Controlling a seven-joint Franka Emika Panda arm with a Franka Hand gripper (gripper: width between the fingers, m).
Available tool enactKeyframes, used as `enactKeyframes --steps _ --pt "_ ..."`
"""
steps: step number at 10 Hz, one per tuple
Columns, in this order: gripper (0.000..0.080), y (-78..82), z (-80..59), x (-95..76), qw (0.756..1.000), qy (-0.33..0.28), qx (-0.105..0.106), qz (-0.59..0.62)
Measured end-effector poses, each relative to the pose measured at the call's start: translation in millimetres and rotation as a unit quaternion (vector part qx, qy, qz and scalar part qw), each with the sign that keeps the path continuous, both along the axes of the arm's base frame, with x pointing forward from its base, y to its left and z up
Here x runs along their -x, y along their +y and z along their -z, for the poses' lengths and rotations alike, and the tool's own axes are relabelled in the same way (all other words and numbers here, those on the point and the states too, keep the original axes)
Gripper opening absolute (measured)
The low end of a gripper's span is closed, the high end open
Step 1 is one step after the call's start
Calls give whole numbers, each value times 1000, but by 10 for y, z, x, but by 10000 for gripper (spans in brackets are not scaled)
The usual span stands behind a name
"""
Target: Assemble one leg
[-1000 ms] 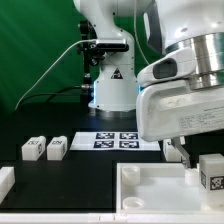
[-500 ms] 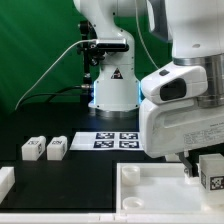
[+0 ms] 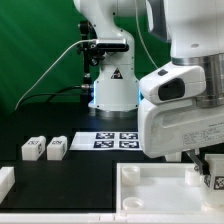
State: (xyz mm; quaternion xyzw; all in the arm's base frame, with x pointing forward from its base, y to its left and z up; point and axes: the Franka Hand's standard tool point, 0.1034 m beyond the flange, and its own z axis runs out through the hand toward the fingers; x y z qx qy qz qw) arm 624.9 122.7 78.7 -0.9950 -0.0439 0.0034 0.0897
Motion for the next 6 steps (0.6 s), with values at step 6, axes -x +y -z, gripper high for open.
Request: enactKeyframes --steps 6 --pt "320 -33 23 -19 955 51 -38 288"
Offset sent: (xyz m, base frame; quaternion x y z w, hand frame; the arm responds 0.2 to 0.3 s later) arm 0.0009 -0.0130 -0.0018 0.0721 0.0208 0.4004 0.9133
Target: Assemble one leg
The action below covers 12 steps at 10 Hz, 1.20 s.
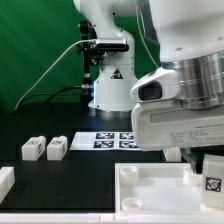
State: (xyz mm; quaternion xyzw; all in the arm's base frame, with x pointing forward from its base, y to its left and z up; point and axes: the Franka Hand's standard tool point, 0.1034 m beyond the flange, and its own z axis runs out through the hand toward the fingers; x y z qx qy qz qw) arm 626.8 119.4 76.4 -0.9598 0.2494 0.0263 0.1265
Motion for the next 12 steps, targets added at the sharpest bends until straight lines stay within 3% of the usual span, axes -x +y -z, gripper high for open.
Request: enactKeyframes --steps 1,4,6,7,8,10,11,12 --pt "320 2 5 1 998 16 -10 63" --pt "319 24 6 6 988 41 -12 149" --pt "315 24 20 -22 952 65 -29 296" --pt "312 10 30 -25 920 72 -47 382" --pt "312 3 35 -18 913 77 -50 397" --pt "306 8 39 -13 927 68 -48 365" --pt "489 14 40 -10 928 68 -48 364" --pt "596 60 35 34 946 73 -36 314"
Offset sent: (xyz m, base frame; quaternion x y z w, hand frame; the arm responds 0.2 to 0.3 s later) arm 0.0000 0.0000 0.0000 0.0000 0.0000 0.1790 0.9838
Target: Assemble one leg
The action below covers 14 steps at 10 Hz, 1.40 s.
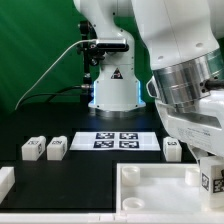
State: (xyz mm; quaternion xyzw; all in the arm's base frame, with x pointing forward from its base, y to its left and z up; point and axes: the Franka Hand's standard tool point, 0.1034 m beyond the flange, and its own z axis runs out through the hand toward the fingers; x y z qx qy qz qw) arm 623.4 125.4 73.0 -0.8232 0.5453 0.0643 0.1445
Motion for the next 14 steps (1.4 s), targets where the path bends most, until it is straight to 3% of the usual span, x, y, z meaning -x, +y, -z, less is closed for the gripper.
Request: enactKeyframes --steps 2,4,5,7,8,9,11,12,13,14 --pt "639 41 -49 16 984 -26 30 -175" --pt "646 10 -25 6 964 -55 33 -258" --pt "646 -23 -15 2 946 -70 37 -315" --pt "649 -180 -2 -70 889 -99 65 -442" --pt "649 -166 -26 -125 856 -117 85 -497" --pt "649 -104 -33 -155 841 -132 97 -515" --pt "396 -119 -23 -142 852 -127 92 -500" --pt "396 -104 -25 -141 869 -122 91 -472" --pt "298 -133 -22 -144 896 -109 91 -420" --pt "298 -140 -21 -144 907 -103 91 -398"
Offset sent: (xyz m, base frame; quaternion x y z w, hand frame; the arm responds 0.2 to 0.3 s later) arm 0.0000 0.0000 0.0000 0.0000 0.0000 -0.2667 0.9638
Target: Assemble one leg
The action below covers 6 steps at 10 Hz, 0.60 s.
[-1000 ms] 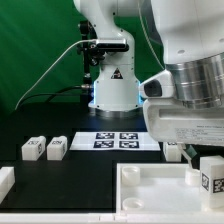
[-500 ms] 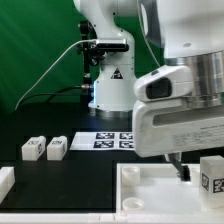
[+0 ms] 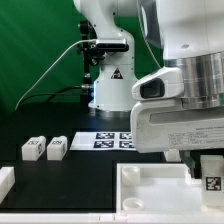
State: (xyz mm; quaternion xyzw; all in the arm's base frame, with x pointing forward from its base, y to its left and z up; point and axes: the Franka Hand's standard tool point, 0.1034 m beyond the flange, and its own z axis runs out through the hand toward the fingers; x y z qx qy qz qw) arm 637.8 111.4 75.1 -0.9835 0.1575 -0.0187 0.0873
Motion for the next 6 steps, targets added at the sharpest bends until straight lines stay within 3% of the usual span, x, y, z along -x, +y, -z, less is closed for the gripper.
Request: enactKeyframes --steps 3,5,6 --pt "298 -66 16 3 972 43 -38 226" --pt "298 -82 44 56 908 78 -83 403" --pt "298 -91 48 63 880 94 -96 455"
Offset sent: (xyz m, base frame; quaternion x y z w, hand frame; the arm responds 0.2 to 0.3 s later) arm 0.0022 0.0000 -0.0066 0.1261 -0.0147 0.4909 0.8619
